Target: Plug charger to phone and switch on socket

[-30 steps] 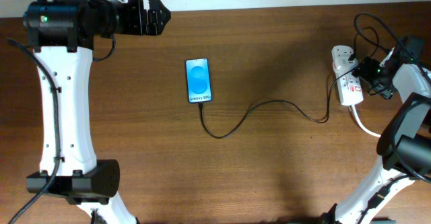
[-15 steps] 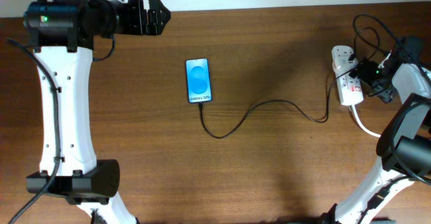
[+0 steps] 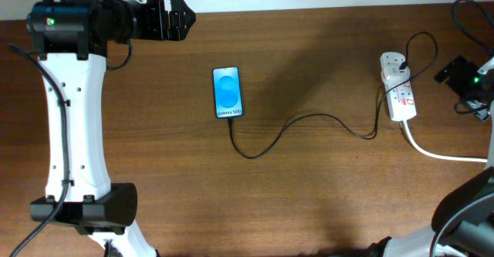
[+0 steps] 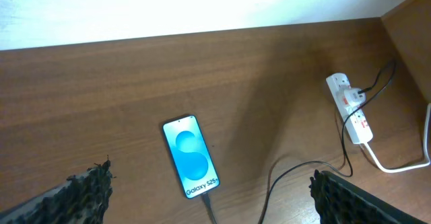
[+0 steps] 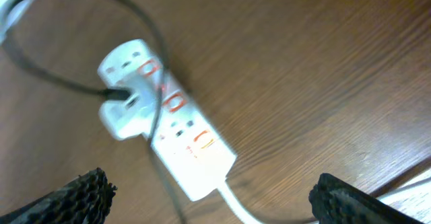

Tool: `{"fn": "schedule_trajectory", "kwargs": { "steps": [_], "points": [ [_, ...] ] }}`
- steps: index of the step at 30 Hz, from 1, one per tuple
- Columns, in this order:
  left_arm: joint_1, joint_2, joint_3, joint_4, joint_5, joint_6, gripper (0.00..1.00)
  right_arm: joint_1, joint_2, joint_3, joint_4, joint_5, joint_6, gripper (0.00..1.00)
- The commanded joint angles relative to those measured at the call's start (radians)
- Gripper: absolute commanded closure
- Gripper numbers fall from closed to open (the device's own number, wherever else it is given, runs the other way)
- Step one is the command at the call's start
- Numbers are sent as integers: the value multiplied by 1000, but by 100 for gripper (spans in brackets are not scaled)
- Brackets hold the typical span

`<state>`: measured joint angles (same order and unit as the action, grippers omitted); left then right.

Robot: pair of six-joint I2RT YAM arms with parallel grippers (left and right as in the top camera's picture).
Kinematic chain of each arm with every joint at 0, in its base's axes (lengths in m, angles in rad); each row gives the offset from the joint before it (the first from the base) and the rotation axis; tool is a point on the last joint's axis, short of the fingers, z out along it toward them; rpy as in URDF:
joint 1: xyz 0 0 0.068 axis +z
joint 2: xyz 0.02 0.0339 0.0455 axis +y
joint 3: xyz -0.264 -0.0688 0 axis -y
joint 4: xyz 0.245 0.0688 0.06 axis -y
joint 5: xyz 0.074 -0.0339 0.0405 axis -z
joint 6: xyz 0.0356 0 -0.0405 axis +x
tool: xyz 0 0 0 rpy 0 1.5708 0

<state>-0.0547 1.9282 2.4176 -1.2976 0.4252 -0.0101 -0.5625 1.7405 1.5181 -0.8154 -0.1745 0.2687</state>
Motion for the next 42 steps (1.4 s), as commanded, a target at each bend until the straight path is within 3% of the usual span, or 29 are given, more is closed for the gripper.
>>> {"fn": "schedule_trajectory", "kwargs": {
  "steps": [1, 6, 15, 23, 34, 39, 42],
  "points": [
    [3, -14, 12, 1, -7, 7, 1, 49, -107, 0, -19, -191, -121, 1],
    [3, -14, 12, 1, -7, 7, 1, 206, -264, 0, -105, -211, -294, 2],
    [3, -14, 12, 1, -7, 7, 1, 421, -553, 0, -203, -162, -340, 2],
    [3, -14, 12, 1, -7, 7, 1, 433, -727, 0, -362, -288, -340, 2],
    [3, -14, 12, 1, -7, 7, 1, 432, -690, -1, -363, -286, -340, 2],
    [3, -14, 12, 1, -7, 7, 1, 433, -706, -27, -309, -230, -340, 1],
    [3, -14, 12, 1, -7, 7, 1, 455, -779, -114, -179, -143, -340, 2]
  ]
}}
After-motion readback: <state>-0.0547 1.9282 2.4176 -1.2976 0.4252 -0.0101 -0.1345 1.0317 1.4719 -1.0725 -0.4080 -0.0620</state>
